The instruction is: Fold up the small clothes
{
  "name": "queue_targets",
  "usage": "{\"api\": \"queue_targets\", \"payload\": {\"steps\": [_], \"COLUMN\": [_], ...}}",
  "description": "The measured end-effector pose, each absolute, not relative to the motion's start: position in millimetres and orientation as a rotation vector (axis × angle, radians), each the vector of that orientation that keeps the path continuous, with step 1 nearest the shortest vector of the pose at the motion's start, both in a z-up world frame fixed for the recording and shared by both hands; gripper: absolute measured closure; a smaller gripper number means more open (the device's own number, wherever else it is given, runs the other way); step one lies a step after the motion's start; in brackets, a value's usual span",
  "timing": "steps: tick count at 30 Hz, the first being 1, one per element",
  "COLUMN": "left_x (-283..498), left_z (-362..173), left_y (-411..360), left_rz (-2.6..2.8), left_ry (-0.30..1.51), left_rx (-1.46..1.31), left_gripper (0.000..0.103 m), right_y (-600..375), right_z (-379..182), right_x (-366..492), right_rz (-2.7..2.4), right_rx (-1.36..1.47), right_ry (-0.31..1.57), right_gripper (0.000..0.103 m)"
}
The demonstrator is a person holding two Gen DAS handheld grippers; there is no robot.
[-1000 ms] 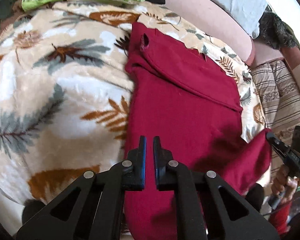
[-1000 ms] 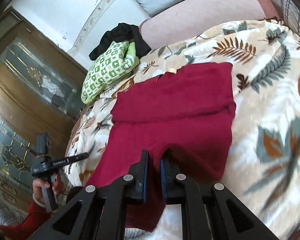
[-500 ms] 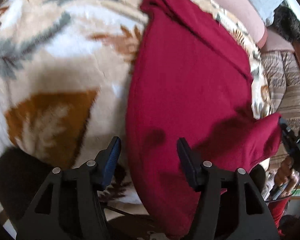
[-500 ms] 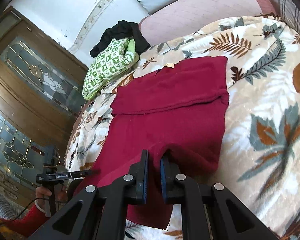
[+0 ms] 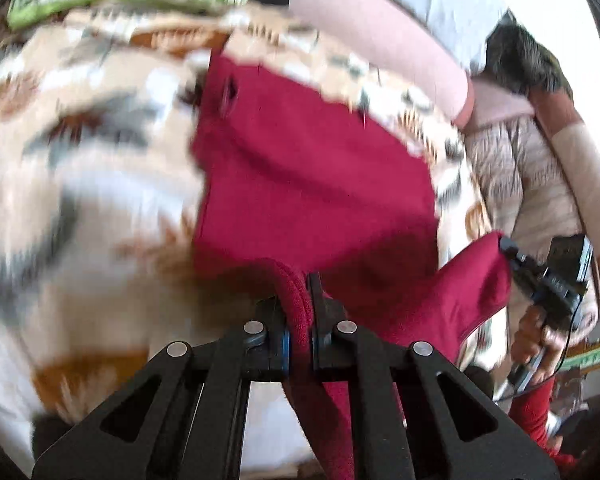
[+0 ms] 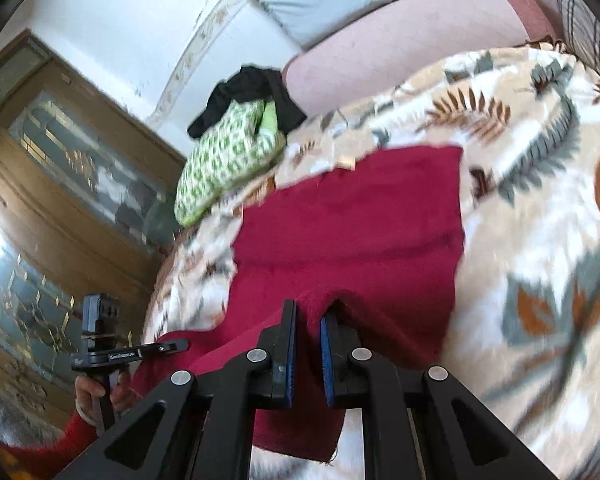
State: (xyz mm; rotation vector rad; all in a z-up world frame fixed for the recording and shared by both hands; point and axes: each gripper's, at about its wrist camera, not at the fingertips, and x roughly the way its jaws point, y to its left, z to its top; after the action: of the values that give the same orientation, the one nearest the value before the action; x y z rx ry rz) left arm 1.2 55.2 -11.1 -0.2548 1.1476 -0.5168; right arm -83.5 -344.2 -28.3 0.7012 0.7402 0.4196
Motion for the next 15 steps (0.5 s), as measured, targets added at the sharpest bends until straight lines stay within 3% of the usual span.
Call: {"api": "queue_targets", "payload": {"steps": [4,8,9,11,12,15], "left_x": [73.7,148.6,163.1,177.6,180.8,177.1], "left_z": [-5.2,-33.9,-42.8,-50.7,-49.8,-28.4], "left_y": [33.4,17.7,16.7,21.0,25.3,30.7], "left_rz": [-0.497,-0.382,-0.386,-0.406,-0.424,-0.468], "left_ry": [1.112,1.122,1.141,1.181,1.188,1.147], "left_rx": [-0.307,-0.377,-0.405,-0.447,-0.465,-0.426], "left_gripper": [0.098,0.097,0.097,0.096,0.089,0.084], "right_y": [-365.1,-384.9,-390.9,-404.6,-412.2,-420.9], "right_z": [-26.9,-54.3,-65.1,-74.8,-72.7,-54.9], "right_x": [-27.5,39.7,54.8,67.8,65.4,43.7], "right_rz": [0.365,0.222,0.178,0.106,0.086,0.104], "right_rx": [0.781,0.845,0.862,0.863,0.858,0.764], "right_ry": [0.710,0.765,0.792,0.808,0.786,0.751], "right_gripper": [0.093,0.093,0.091,0.075,0.063,0.059]}}
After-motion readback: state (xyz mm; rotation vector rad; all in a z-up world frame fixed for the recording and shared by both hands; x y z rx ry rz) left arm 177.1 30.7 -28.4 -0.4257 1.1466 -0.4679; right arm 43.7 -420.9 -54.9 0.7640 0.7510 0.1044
